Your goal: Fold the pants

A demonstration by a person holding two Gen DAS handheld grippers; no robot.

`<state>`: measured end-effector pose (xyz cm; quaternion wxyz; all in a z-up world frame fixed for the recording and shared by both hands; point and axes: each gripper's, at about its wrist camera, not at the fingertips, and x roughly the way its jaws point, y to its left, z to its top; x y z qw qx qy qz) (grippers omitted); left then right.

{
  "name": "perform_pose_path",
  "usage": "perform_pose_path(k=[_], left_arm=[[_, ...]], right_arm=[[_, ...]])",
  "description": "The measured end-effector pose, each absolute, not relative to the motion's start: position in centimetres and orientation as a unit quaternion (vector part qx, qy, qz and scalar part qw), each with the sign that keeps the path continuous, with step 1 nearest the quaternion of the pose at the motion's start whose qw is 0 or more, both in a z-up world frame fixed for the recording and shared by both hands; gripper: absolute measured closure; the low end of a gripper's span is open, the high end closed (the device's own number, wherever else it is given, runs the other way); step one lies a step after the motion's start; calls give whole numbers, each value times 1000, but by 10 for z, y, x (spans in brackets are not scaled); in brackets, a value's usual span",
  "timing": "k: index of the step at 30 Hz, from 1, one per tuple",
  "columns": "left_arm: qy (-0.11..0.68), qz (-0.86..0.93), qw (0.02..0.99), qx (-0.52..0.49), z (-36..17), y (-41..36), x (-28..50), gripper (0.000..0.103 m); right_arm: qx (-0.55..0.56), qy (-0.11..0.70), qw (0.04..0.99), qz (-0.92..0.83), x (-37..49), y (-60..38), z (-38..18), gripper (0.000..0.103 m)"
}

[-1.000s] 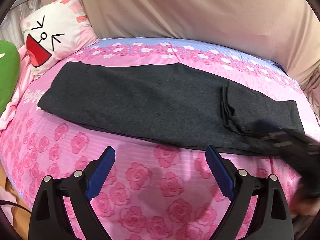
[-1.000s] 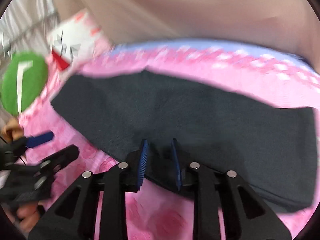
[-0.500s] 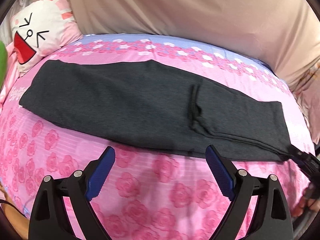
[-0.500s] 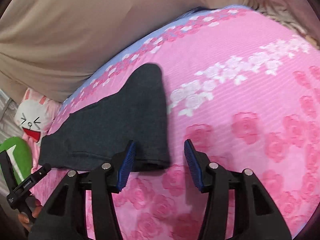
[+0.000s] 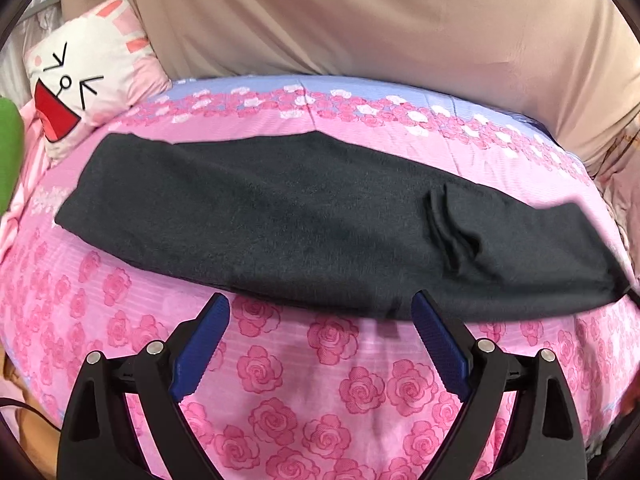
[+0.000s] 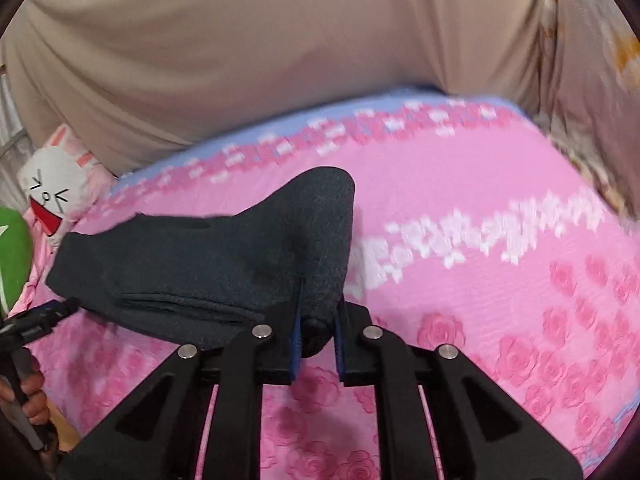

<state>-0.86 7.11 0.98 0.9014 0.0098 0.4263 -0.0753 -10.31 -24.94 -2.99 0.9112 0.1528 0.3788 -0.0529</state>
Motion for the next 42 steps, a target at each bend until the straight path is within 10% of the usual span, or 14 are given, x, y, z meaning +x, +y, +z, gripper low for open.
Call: perform_pose_path(k=[17, 22, 30, 42], left_arm=[[436, -54, 898, 12, 0, 103, 0, 13], [436, -46, 899, 13, -1, 122, 4, 13], [439, -44, 897, 13, -6, 133, 11, 13], [416, -37, 898, -136, 9, 217, 35, 11]], right_arm=[[8, 386, 915, 122, -34, -43, -15, 70], [45, 391, 914, 101, -19, -46, -18, 89], [93, 352, 919, 150, -5, -28, 14, 88], [97, 318, 940, 74, -56, -88, 20, 63]])
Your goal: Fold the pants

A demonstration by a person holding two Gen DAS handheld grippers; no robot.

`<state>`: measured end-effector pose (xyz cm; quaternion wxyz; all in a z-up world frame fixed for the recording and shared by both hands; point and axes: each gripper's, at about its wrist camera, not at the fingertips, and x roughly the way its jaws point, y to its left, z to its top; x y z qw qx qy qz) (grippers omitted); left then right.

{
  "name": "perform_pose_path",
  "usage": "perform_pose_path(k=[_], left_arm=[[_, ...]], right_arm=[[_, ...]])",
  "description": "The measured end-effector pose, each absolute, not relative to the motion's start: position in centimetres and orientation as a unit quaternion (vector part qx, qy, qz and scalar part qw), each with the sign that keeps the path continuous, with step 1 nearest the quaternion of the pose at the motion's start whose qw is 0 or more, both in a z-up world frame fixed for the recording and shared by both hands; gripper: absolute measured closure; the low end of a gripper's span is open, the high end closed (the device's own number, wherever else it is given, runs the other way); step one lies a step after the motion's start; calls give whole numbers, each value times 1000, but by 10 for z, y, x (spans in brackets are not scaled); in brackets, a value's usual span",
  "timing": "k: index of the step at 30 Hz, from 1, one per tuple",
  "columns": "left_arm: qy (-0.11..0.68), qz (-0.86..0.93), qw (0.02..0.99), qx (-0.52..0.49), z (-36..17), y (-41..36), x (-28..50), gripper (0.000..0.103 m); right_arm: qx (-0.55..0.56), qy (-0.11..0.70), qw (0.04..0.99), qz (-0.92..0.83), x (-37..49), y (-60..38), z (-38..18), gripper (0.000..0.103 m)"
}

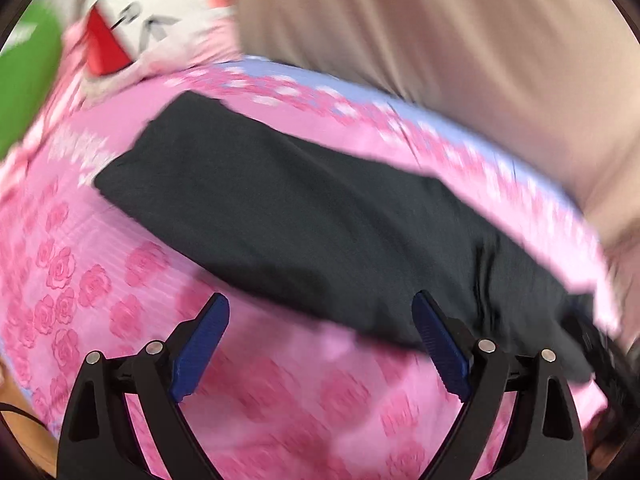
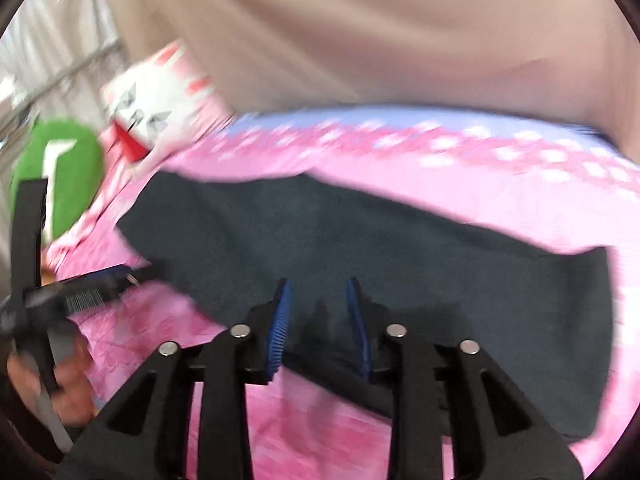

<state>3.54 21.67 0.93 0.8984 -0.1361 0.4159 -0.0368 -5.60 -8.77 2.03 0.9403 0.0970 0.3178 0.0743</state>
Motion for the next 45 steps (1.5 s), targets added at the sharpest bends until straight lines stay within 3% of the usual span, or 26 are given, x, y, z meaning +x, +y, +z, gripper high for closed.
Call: perform_pose_path(k=[3, 7, 11, 13, 16, 17, 18, 19, 20, 21, 22, 29, 32, 34, 37, 39, 40, 42, 45], left_arm=[[411, 5, 888, -207, 8, 271, 60, 11], [407, 66, 871, -267, -4, 331, 89, 11], [408, 50, 846, -339, -21, 359, 108, 12], [396, 52, 849, -344, -22, 362, 113, 11], [396, 29, 853, -338, -20, 357, 122, 14], [394, 22, 858, -329, -20, 355, 125, 31], [398, 22, 857, -326, -21, 355, 128, 57], [409, 9, 850, -332, -24, 354, 133, 78], [414, -9, 842, -347, -27, 356, 135, 87], [411, -7, 839, -356, -27, 357, 135, 88], [408, -4, 843, -350, -20, 354, 135, 88], [386, -53, 862, -326, 43, 327, 101, 89], [418, -101, 840, -330, 38, 313, 82, 89], [445, -104, 833, -311, 24, 299, 74, 88], [473, -49, 839, -264, 1, 283, 67, 87], [476, -33, 835, -273, -6, 287, 64, 86], [475, -33, 833, -281, -7, 289, 62, 86], [477, -30, 830, -289, -10, 292, 64, 85], [485, -14, 826, -289, -13, 291, 60, 78]], right_arm=[[128, 312, 941, -12, -79, -149, 16, 53], [232, 345, 906, -77, -106, -228, -17, 51], [285, 360, 887, -56, -114, -242, -40, 50], [277, 366, 887, -54, -108, -236, -44, 38], [265, 365, 891, -53, -99, -226, -46, 30], [263, 365, 891, -54, -95, -224, -45, 30], [263, 365, 891, -54, -92, -224, -46, 32], [264, 364, 891, -57, -89, -225, -46, 57], [268, 368, 888, -57, -86, -227, -48, 79], [280, 369, 885, -49, -81, -229, -50, 89], [291, 363, 884, -46, -82, -234, -47, 90], [261, 321, 910, -35, -120, -257, 16, 91], [232, 319, 914, -92, -147, -281, 20, 90], [229, 354, 900, -111, -152, -293, 0, 83], [145, 357, 895, -225, -165, -284, -10, 82], [135, 312, 926, -166, -171, -258, 12, 78], [144, 297, 936, -123, -168, -243, 22, 64], [145, 300, 943, -19, -148, -206, 29, 53], [116, 334, 932, 79, -111, -146, 13, 53]])
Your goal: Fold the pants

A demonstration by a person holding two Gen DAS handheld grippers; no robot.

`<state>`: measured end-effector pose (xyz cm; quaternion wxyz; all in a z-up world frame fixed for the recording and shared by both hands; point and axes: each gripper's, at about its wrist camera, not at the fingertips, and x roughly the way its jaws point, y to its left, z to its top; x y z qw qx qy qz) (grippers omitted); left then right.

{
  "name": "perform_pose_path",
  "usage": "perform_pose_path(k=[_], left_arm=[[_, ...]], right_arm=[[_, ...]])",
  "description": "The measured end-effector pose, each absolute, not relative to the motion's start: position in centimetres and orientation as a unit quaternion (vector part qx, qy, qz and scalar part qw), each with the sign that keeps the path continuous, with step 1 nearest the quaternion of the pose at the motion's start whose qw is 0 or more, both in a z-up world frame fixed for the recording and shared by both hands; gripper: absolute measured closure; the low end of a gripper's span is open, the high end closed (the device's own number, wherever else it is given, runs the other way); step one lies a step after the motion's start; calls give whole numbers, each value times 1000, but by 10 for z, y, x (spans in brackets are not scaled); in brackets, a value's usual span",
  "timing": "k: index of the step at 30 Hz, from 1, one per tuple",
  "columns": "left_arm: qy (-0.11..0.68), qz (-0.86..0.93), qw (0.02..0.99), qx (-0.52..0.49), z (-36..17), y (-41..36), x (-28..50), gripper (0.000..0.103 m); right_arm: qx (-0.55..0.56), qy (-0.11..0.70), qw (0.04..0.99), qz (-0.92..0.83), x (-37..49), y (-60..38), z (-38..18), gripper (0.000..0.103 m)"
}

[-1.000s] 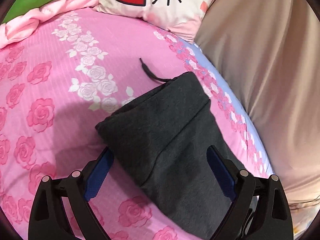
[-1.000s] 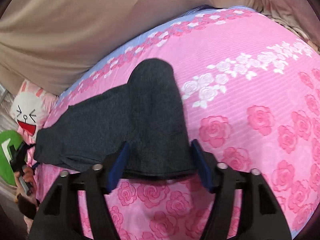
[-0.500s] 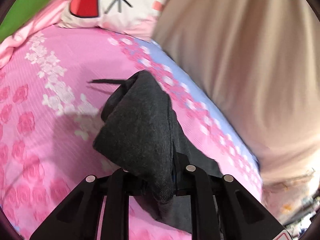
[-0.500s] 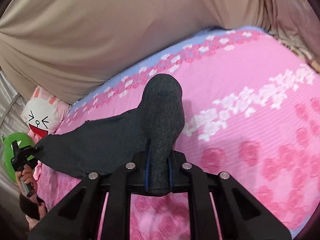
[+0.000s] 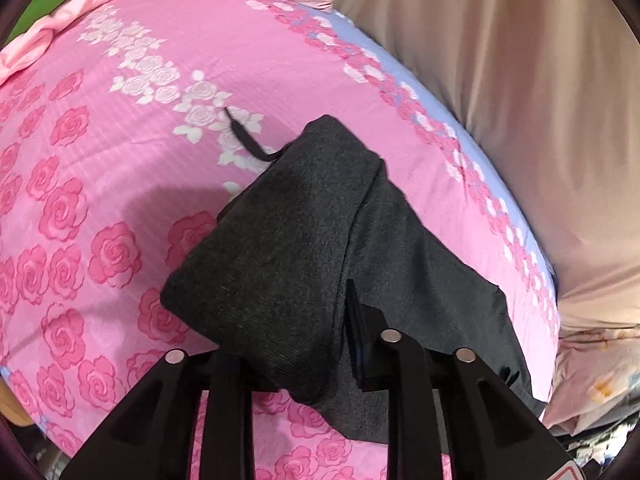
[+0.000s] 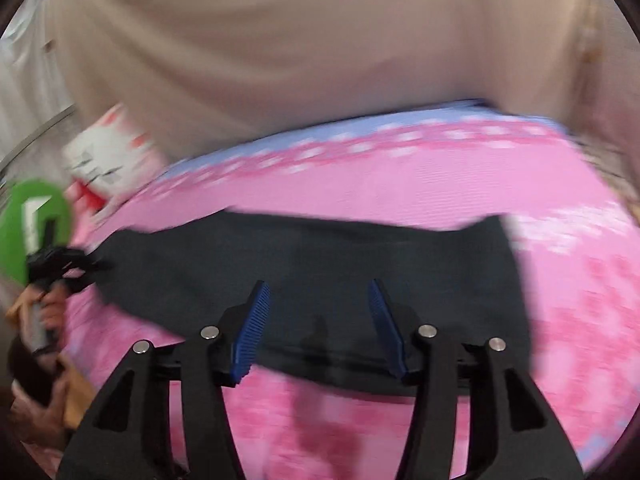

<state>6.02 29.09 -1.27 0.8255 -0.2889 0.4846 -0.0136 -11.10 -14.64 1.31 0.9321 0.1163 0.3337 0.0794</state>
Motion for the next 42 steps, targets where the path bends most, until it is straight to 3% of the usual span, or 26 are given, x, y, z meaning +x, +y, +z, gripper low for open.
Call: perform_pose_path(k=[3, 6, 8, 9, 10, 12, 14, 17, 21, 26, 29, 33, 34, 38, 42], left_arm=[[494, -3, 815, -303, -19, 298, 60, 63], [496, -4, 807, -320, -25, 305, 58, 56], [494, -13, 809, -318, -25, 305, 58, 55], [493, -18, 812, -312, -25, 304, 58, 57], [493, -19, 814, -307, -25, 303, 59, 59], [491, -29, 817, -302, -26, 302, 61, 73], [491, -36, 815, -305, -27, 304, 62, 74], [492, -42, 814, -307, -28, 304, 63, 74], [494, -50, 808, -318, -28, 308, 62, 73], [492, -58, 809, -317, -29, 311, 61, 67], [491, -61, 809, -316, -28, 309, 62, 61], [491, -57, 807, -324, -28, 307, 64, 62], [492, -57, 807, -323, -28, 308, 63, 63], [487, -60, 809, -324, -20, 310, 62, 84], [463, -76, 834, -292, 11, 293, 57, 87]], right_arm=[[76, 371, 920, 105, -83, -110, -12, 53], [54, 400, 911, 86, -66, -94, -33, 55], [54, 396, 914, 72, -59, -100, -35, 74], [70, 398, 911, 78, -56, -102, -33, 91], [101, 397, 909, 80, -53, -108, -28, 92], [137, 367, 916, 83, -52, -116, -7, 92], [149, 343, 922, 97, -50, -114, 11, 92], [142, 347, 917, 138, -33, -86, 18, 91], [96, 430, 887, 137, -14, -54, -35, 86], [107, 381, 906, 150, -27, -51, 3, 84], [114, 402, 885, 204, -1, -28, -4, 93], [51, 440, 877, 184, 34, 14, -35, 95], [59, 419, 886, 189, 37, 17, -35, 94], [89, 403, 890, 195, 23, 6, -12, 93], [106, 364, 914, 140, -18, -47, 4, 90]])
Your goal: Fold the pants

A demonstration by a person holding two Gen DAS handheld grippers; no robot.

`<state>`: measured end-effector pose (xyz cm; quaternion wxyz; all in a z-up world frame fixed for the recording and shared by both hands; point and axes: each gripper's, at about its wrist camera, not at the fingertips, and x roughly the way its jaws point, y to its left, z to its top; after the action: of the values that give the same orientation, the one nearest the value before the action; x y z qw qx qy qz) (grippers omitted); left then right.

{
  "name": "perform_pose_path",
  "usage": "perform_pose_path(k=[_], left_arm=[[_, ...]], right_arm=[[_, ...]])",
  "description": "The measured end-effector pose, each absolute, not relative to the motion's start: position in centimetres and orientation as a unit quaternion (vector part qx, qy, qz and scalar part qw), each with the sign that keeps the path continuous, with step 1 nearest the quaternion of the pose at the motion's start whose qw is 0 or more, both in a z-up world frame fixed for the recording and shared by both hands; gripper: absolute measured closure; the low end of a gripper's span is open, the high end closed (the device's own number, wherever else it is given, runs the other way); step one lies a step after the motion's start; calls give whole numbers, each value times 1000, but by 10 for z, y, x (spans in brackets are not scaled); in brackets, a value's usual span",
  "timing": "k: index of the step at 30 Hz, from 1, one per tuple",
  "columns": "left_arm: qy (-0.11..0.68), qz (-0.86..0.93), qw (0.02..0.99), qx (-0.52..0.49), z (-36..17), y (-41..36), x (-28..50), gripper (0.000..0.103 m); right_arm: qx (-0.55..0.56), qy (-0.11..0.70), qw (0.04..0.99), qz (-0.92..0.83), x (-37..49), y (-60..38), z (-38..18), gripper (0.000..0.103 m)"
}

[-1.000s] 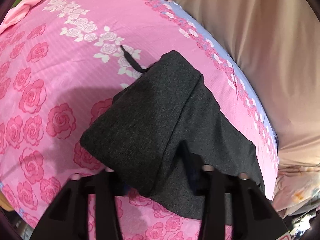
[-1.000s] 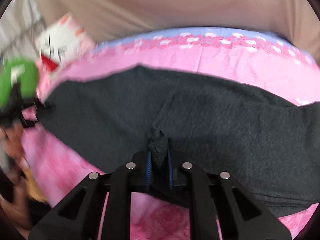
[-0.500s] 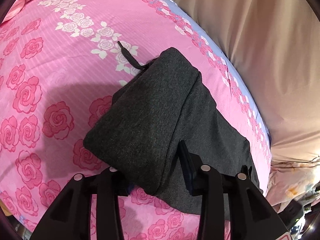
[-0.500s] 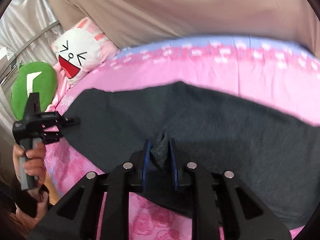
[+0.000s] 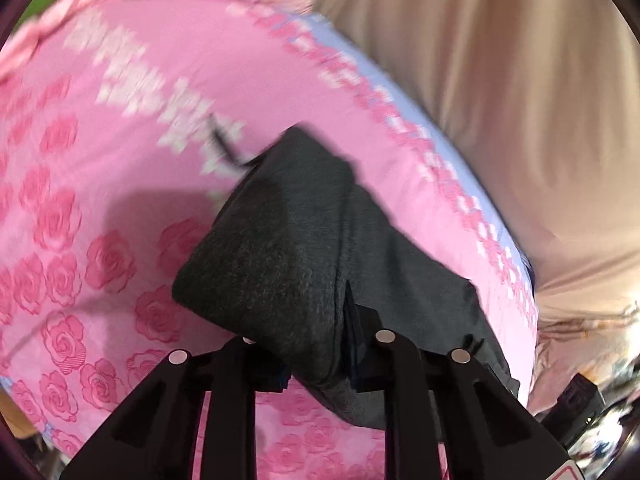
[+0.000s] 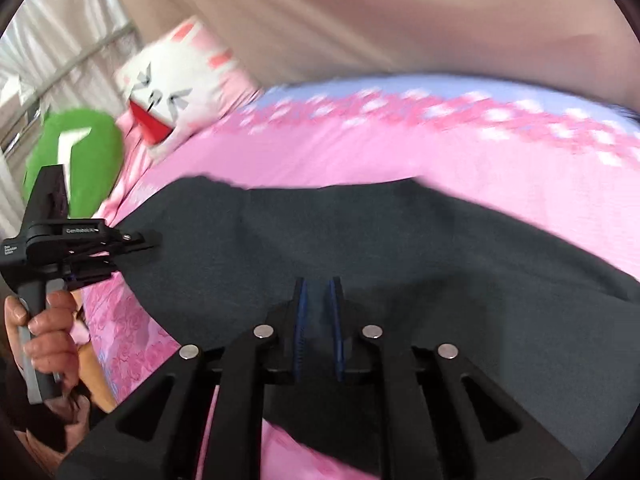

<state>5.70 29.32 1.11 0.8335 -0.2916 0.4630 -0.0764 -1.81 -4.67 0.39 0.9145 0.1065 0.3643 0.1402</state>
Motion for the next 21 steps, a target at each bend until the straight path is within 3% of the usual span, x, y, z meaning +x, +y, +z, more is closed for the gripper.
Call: perform_pose_path(k=[7, 11, 13, 14, 15, 18, 19, 21], left_arm=[[406, -194, 868, -208, 103, 193, 38, 93], [420, -301, 838, -175, 116, 111, 28, 96], [441, -313, 830, -135, 103, 66, 24, 82], [460, -304, 827, -107, 88, 42, 22, 64], [469, -296, 826, -97, 78, 30, 20, 58], [487, -279, 823, -85, 55, 18, 15, 56], [488, -277, 823, -92, 54, 23, 15, 55], [472, -264, 833, -113, 57, 49, 14, 44]], right_arm=[[176, 341, 923, 25, -79, -154, -1, 89], [208, 328, 922, -7, -102, -194, -7, 89], [219, 323, 920, -15, -112, -209, -12, 89], [223, 323, 920, -19, -116, -214, -14, 88], [224, 324, 919, -22, -118, -216, -16, 87], [219, 327, 919, -31, -128, -223, -20, 71], [212, 327, 920, -28, -130, -223, -19, 70], [197, 330, 923, -11, -129, -214, -15, 69]])
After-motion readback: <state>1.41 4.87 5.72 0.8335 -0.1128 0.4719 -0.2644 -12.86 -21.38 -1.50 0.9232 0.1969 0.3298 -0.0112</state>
